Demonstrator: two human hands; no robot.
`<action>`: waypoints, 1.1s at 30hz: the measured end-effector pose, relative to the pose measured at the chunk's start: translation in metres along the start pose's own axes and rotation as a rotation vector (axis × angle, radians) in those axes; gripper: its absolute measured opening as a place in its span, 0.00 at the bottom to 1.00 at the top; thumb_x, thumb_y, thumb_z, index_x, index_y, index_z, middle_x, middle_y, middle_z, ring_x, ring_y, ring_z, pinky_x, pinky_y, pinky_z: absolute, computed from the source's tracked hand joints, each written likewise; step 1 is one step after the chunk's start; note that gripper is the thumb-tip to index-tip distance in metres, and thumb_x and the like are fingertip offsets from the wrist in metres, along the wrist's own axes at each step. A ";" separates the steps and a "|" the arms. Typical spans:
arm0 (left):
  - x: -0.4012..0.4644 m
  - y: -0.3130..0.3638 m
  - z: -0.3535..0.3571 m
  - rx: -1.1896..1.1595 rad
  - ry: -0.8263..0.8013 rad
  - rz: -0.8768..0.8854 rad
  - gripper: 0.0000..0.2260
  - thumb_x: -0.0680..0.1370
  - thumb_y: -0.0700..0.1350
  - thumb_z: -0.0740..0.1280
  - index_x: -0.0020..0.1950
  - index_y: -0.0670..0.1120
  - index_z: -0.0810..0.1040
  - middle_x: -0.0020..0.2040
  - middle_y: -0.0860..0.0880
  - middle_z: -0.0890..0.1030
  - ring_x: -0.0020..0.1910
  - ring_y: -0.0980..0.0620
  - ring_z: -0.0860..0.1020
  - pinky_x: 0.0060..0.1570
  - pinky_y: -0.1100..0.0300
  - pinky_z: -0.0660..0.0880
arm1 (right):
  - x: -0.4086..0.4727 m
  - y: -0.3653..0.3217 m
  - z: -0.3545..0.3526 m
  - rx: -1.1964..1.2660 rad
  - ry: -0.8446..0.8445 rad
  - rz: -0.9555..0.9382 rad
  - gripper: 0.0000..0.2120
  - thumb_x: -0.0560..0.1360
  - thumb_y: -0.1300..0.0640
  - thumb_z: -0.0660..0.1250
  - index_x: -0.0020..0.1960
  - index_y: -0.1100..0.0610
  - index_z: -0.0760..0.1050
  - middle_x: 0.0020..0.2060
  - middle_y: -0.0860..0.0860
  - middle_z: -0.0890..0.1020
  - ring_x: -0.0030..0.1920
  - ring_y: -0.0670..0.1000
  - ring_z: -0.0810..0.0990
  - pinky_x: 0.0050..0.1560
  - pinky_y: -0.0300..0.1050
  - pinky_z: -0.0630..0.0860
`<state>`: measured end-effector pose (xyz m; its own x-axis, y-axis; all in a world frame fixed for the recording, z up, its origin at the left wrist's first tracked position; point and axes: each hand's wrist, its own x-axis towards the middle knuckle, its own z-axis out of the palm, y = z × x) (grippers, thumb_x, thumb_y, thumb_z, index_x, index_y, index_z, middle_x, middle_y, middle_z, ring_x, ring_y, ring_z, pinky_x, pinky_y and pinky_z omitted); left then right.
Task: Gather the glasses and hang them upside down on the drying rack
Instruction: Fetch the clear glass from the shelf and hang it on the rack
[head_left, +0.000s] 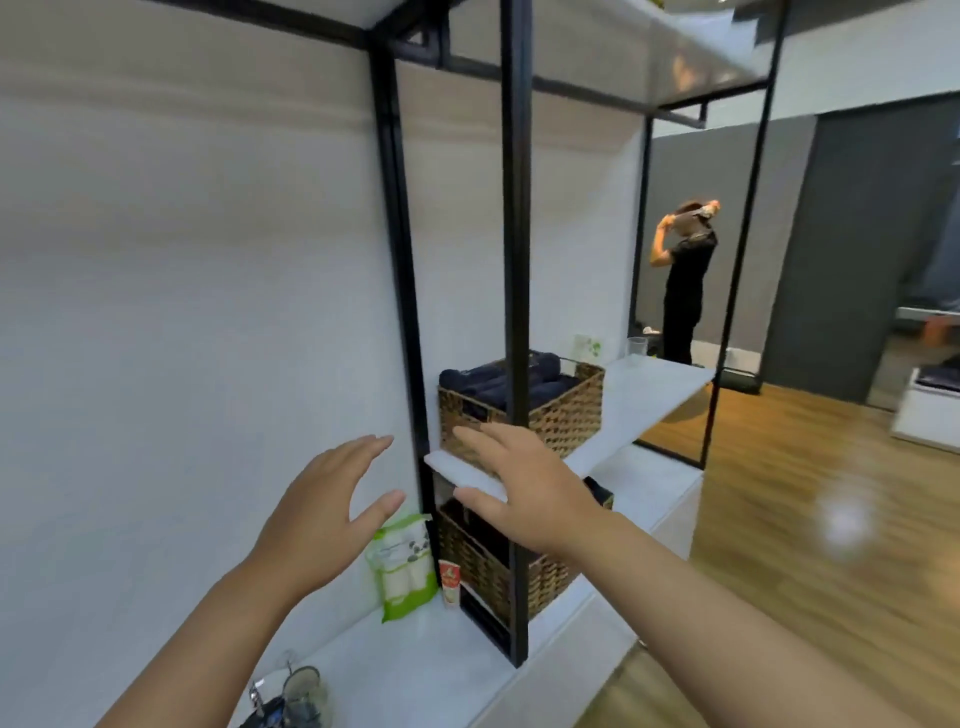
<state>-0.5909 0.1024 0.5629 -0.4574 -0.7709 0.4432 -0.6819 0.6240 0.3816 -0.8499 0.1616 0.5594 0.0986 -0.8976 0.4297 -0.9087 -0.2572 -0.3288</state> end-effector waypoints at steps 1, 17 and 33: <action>0.005 0.012 0.006 -0.015 -0.005 0.026 0.28 0.80 0.63 0.63 0.80 0.60 0.65 0.79 0.58 0.67 0.77 0.57 0.63 0.72 0.60 0.60 | -0.007 0.009 -0.011 -0.014 0.010 0.029 0.34 0.81 0.36 0.62 0.83 0.43 0.58 0.80 0.49 0.66 0.80 0.51 0.60 0.77 0.51 0.63; 0.151 0.205 0.187 -0.132 -0.148 0.260 0.29 0.80 0.65 0.63 0.80 0.58 0.64 0.78 0.58 0.67 0.78 0.55 0.64 0.75 0.52 0.64 | -0.078 0.239 -0.125 -0.041 0.119 0.333 0.33 0.82 0.36 0.61 0.84 0.42 0.56 0.82 0.49 0.63 0.81 0.50 0.57 0.78 0.48 0.58; 0.333 0.300 0.373 -0.199 -0.256 0.195 0.30 0.82 0.62 0.63 0.82 0.57 0.61 0.78 0.58 0.67 0.73 0.55 0.69 0.73 0.55 0.67 | -0.041 0.493 -0.174 -0.063 0.075 0.423 0.34 0.81 0.35 0.62 0.83 0.43 0.58 0.80 0.45 0.67 0.79 0.49 0.64 0.77 0.50 0.66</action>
<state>-1.1605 -0.0152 0.5228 -0.7126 -0.6266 0.3155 -0.4554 0.7553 0.4713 -1.3725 0.1335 0.5262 -0.3154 -0.8900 0.3291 -0.8861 0.1521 -0.4378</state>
